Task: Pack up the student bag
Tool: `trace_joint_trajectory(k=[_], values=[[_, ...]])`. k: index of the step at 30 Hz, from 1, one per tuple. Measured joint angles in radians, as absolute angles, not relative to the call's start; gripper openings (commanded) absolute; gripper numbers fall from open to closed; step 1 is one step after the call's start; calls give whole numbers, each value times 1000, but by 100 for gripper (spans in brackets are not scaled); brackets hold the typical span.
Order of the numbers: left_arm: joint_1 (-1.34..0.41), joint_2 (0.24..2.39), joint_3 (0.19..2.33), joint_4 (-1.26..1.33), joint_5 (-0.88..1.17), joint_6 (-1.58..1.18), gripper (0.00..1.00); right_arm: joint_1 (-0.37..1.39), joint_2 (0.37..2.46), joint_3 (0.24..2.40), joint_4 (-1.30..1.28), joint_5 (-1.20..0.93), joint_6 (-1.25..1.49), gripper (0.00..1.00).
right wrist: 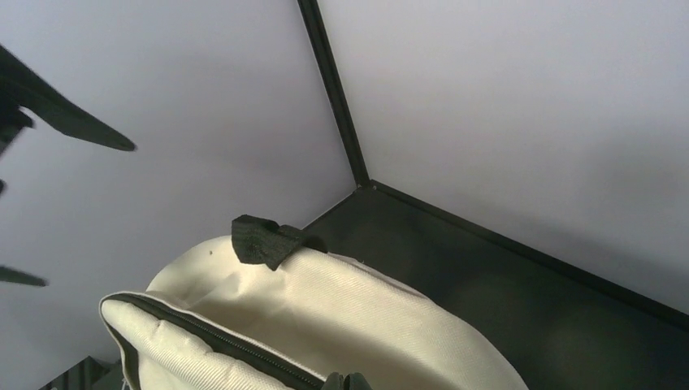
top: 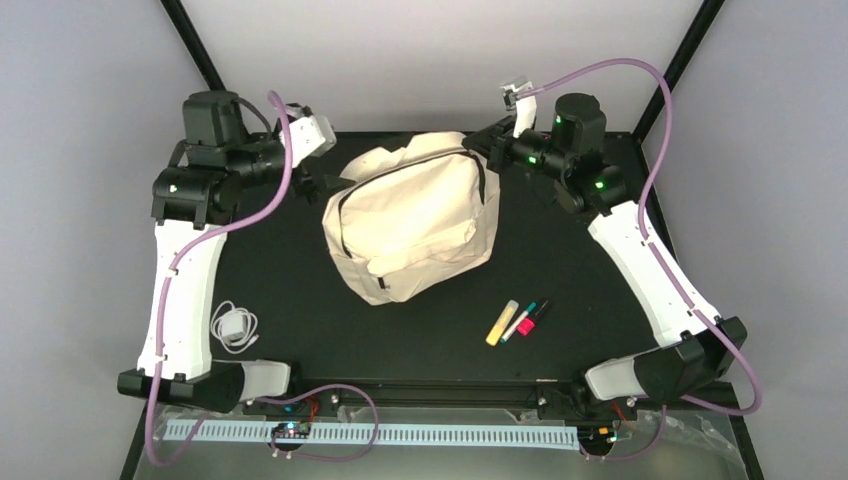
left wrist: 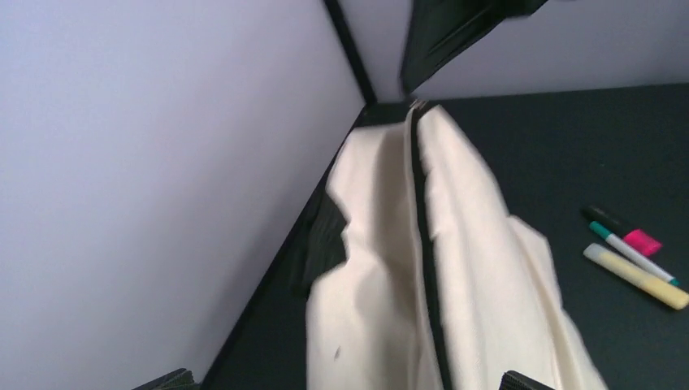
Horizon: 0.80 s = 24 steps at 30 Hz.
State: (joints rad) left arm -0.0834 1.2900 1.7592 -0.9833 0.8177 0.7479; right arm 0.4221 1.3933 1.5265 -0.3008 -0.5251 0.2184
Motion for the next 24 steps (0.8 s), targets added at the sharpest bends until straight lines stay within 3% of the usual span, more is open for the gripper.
trace_joint_trajectory(k=[6, 11, 13, 15, 16, 24], values=[[-347, 1350, 1808, -954, 709, 772, 99, 422, 1388, 1519, -299, -521, 219, 1], [-493, 1540, 1834, -952, 607, 786, 96, 422, 1376, 1516, -301, -510, 218, 1], [-514, 1589, 1843, -952, 566, 786, 73, 422, 1373, 1516, -309, -503, 217, 1], [-528, 1616, 1849, -938, 519, 785, 17, 422, 1369, 1513, -319, -492, 214, 1], [-531, 1619, 1850, -930, 501, 784, 4, 422, 1364, 1509, -323, -487, 212, 1], [-530, 1602, 1865, -918, 441, 774, 1, 353, 1230, 1323, -300, -408, 223, 1]])
